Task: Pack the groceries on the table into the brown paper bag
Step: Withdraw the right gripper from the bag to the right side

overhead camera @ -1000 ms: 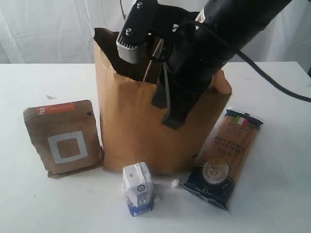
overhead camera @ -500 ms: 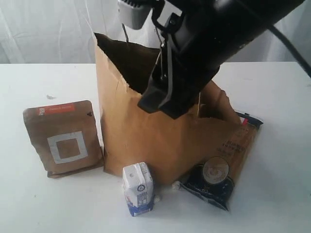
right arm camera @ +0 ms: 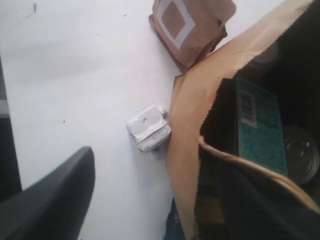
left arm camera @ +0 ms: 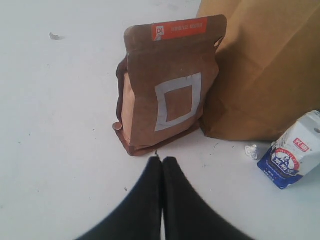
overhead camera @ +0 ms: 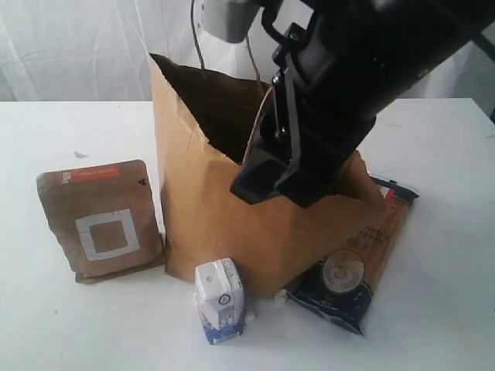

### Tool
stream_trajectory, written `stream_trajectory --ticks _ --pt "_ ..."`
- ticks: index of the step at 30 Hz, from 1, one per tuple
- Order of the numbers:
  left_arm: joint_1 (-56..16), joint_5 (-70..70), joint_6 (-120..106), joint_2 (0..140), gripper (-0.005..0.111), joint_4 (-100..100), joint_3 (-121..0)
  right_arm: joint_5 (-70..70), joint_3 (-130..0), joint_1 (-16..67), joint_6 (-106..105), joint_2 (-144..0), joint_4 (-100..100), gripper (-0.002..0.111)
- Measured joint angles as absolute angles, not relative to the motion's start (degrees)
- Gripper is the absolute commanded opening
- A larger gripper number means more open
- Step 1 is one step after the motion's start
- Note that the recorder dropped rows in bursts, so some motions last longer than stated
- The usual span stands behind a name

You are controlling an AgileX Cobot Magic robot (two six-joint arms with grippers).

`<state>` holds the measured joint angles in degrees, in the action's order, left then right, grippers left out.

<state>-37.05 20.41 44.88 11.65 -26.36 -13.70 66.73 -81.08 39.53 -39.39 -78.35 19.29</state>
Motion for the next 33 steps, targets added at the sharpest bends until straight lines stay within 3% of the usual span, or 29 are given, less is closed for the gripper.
stream_trajectory --ticks 14,26,33 --pt "-37.05 20.30 44.88 11.65 0.001 -26.06 -13.70 69.02 -80.97 39.53 -38.36 -74.18 22.04 0.063" --pt "-37.05 13.40 44.88 11.65 0.001 -13.27 -13.70 69.29 -73.01 39.53 -36.15 -64.06 22.04 0.063" --pt "-37.05 11.41 44.88 11.65 0.001 -13.16 -13.70 68.72 -67.87 39.53 -34.23 -58.34 22.04 0.046"
